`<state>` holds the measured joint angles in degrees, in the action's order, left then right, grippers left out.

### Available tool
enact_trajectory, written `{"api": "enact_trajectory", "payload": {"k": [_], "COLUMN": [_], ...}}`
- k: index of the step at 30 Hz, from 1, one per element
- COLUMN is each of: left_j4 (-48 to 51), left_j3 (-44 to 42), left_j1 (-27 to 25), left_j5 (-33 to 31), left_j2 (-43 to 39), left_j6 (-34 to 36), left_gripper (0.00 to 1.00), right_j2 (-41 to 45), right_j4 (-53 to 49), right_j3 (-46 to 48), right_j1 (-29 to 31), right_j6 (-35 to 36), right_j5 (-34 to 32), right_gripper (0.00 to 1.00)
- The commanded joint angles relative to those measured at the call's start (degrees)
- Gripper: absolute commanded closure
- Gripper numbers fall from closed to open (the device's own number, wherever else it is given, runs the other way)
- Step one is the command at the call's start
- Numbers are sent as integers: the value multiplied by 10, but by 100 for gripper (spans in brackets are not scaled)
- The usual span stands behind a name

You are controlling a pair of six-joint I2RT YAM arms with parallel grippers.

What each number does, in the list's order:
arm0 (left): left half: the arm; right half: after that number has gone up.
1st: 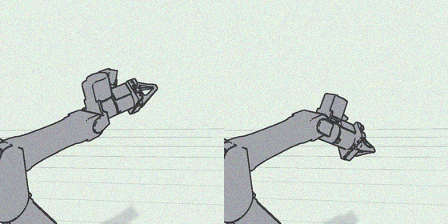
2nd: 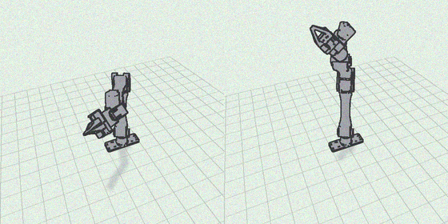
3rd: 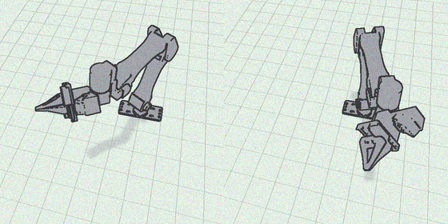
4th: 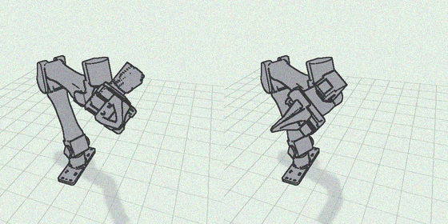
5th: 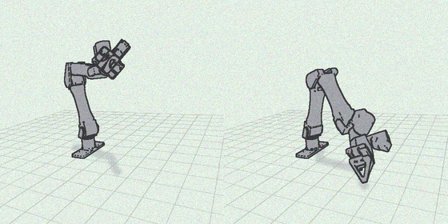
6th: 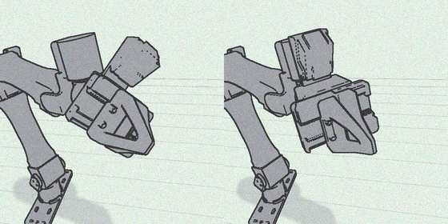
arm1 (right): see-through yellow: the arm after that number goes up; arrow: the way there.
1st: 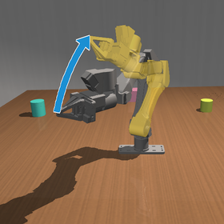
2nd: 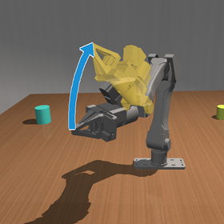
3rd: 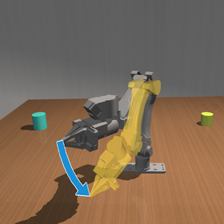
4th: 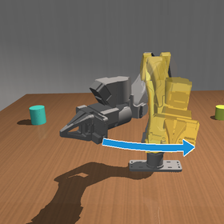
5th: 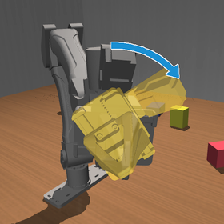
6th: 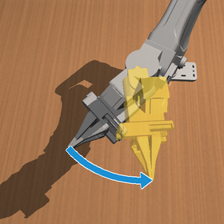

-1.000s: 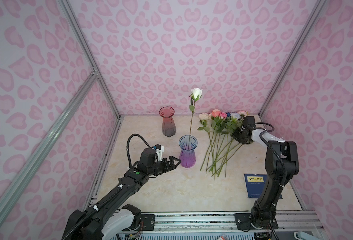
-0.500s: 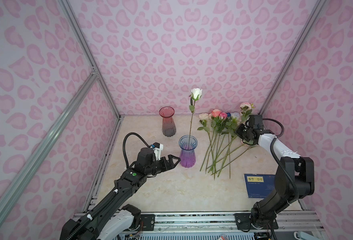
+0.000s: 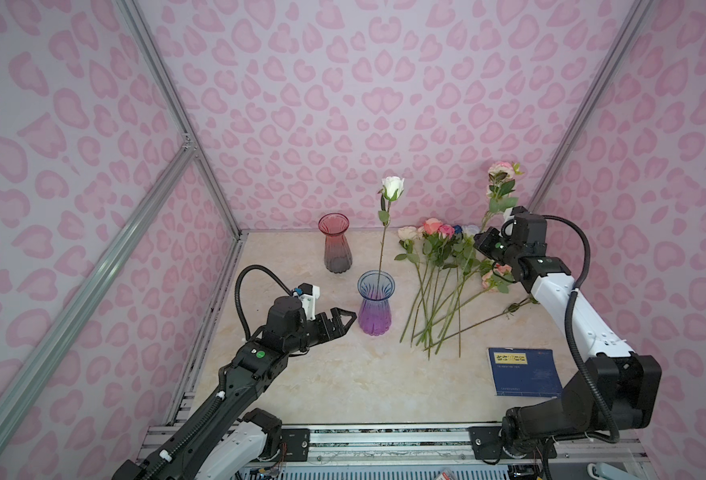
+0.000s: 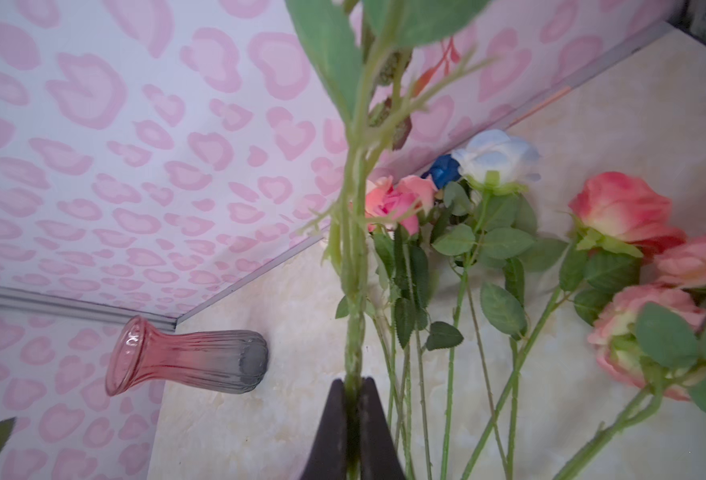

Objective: Arrange the flowers into the vase
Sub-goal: 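Lift the pale pink rose upright from the bunch with the right gripper, then carry the pale pink rose over the purple-blue vase and lower its stem inside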

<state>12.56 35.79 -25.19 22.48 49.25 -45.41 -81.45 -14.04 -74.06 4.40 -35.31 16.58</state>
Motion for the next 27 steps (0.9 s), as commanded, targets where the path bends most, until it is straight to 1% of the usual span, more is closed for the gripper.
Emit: {"api": "enact_trajectory", "payload": {"k": [1, 4, 7, 9, 12, 15, 19, 22, 27], "left_j4": [8, 10, 13, 16, 22, 24, 29, 33, 22], "left_j3": [2, -7, -26, -38, -52, -64, -61, -56, -65], "left_j1": [0, 0, 0, 0, 1, 0, 0, 0, 1], "left_j5": [-16, -33, -75, -104, -138, -165, -177, -181, -186], "left_j2": [-17, -52, -114, -155, -210, -247, -262, -261, -256], "left_j6": [-7, -16, -31, -42, -52, -60, -61, -57, -68], "left_gripper": [1, 1, 1, 2, 3, 4, 4, 4, 4], "right_j2": [44, 97, 139, 153, 162, 166, 155, 124, 62], "right_j4": [48, 82, 132, 158, 191, 239, 311, 350, 393], "right_j3": [18, 40, 60, 63, 56, 53, 44, 15, -39], "right_j1": [50, 129, 213, 255, 304, 337, 364, 375, 379], "right_j6": [54, 103, 153, 183, 225, 255, 273, 284, 294], "right_j5": [-46, -122, -210, -251, -296, -311, -304, -288, -282], "right_gripper": [96, 97, 97, 97, 97, 98, 98, 98, 98]}}
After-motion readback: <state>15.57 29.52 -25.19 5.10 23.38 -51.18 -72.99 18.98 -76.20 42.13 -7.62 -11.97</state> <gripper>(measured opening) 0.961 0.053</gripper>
